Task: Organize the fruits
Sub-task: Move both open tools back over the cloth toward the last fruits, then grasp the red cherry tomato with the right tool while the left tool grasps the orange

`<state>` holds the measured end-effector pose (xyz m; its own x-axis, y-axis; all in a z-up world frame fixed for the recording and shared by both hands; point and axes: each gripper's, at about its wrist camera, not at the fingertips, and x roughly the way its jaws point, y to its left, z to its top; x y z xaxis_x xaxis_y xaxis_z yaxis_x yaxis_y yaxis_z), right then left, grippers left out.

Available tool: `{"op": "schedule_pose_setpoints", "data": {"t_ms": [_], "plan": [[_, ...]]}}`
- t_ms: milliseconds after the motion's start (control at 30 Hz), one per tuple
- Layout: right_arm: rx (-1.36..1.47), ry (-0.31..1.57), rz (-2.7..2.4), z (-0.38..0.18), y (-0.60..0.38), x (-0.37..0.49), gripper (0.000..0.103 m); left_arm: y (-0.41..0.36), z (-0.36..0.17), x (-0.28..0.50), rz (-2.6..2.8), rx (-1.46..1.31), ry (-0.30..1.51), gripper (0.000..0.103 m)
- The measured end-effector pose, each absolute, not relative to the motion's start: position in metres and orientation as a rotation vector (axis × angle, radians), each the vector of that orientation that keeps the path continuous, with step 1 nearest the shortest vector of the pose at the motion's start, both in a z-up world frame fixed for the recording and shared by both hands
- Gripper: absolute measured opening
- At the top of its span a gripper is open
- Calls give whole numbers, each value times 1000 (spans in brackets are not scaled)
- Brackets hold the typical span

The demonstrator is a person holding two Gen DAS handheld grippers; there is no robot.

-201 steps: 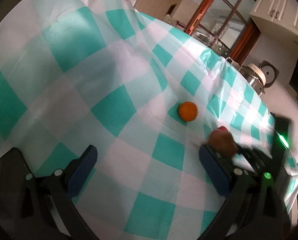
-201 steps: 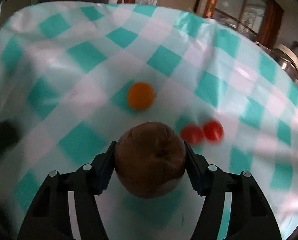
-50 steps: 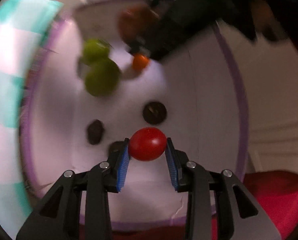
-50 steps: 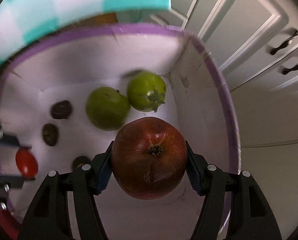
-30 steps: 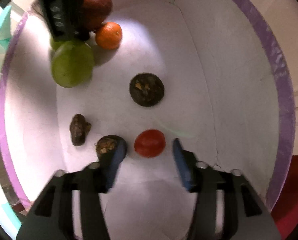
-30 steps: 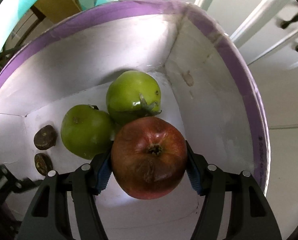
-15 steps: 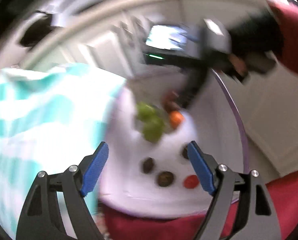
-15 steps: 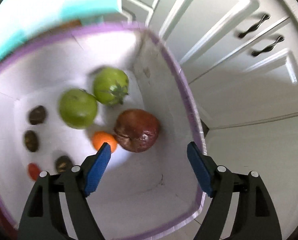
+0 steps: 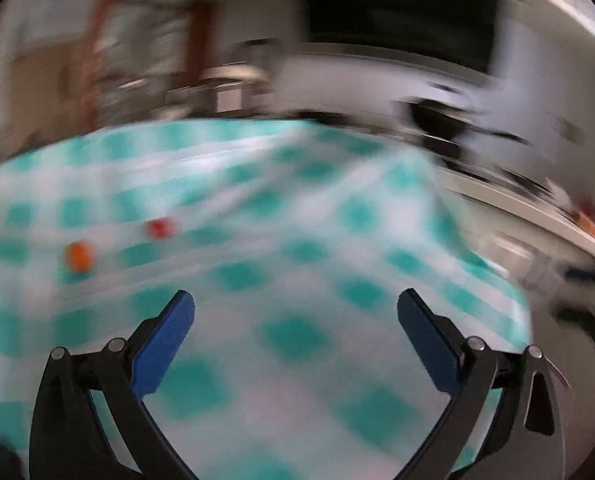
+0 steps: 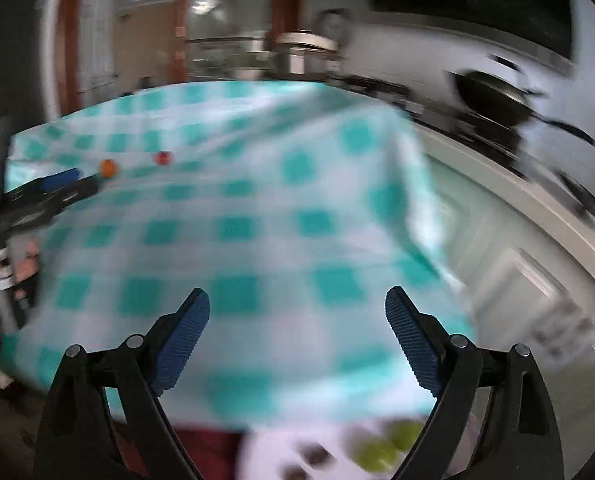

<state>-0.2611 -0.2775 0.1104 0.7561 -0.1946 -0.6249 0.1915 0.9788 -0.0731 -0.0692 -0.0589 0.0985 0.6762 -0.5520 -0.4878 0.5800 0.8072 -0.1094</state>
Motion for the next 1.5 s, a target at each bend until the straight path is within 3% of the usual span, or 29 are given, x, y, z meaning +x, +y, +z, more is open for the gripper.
{"op": "schedule_pose_setpoints", "data": {"t_ms": [300,567,733,833,1067,1500], "plan": [[7,793,47,45,-180,-47,86,40,66,95,-83,-216,639,102],[5,843,76,17,-145,119,82,91,44,113,-72,-392,696,102],[2,882,86,7,-137,185,74,81,30,121,-96,-369,712,102],[-20,905,109,4,-132,203,68,72,27,124,-109,-337,705,102],[-115,900,105,3,-120,208,38,71,22,124,-113,-355,726,102],[196,692,108,28,-161,97,38,60,20,123,-132,-318,751,102]]}}
